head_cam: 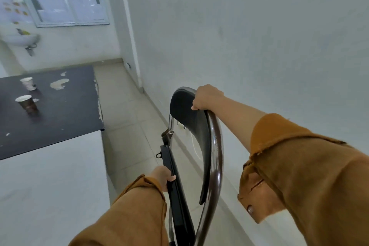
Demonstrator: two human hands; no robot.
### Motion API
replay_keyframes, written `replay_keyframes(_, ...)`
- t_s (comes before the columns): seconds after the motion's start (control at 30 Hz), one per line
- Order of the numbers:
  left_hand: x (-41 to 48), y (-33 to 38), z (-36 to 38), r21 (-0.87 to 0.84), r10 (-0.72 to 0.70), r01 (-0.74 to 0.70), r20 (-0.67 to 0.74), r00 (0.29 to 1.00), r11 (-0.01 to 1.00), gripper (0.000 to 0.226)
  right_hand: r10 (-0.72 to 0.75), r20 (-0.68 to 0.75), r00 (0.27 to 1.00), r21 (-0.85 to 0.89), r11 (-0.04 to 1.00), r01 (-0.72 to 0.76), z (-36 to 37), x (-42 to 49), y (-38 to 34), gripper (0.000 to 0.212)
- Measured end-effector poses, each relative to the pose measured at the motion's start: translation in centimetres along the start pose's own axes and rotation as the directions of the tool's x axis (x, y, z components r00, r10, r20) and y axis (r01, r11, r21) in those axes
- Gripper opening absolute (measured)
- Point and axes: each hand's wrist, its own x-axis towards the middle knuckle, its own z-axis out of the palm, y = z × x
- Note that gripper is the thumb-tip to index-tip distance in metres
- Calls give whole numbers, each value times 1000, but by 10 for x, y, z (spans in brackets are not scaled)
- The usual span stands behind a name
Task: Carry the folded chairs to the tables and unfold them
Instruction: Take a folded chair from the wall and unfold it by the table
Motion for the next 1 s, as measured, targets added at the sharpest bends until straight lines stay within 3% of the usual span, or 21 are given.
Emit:
replay_keyframes(0.1, 33, 44, -10, -250, 74, -84, -47, 996, 965, 43, -38, 33, 999, -4, 999, 38, -5, 66, 3, 33)
replay_keyframes(0.23, 65, 99, -22, -202, 78, -106, -143, 987, 974, 43, -150, 12, 989, 16, 989, 150, -13, 139, -6, 37)
replay_keyframes(0.33, 84, 135, -34, -151, -8, -12, -130, 991, 988, 24, -224, -6, 974, 11, 974, 225, -13, 187, -16, 35)
replay_keyframes(0.43, 104, 169, -52, -230, -42, 11, -130, 991, 973, 10, -280, -22, 960, -8, 960, 280, -15, 232, -32, 32)
replay_keyframes(0.63, 166, 226, -99, -235, -18, -20, -159, 987, 972, 42, -285, -18, 958, 11, 958, 285, -2, 332, -70, 37)
replay_keyframes(0.77, 229, 279, -155, -335, -25, -35, -172, 985, 942, 43, -259, -14, 966, 35, 965, 259, 5, 419, -111, 37)
replay_keyframes(0.87, 242, 298, -174, -316, -5, -47, -163, 987, 948, 41, -268, 5, 963, 45, 963, 268, 10, 449, -119, 36)
replay_keyframes(1.0, 284, 338, -219, -325, 25, -91, -204, 979, 941, 21, -257, 12, 966, 71, 964, 255, 17, 516, -144, 37)
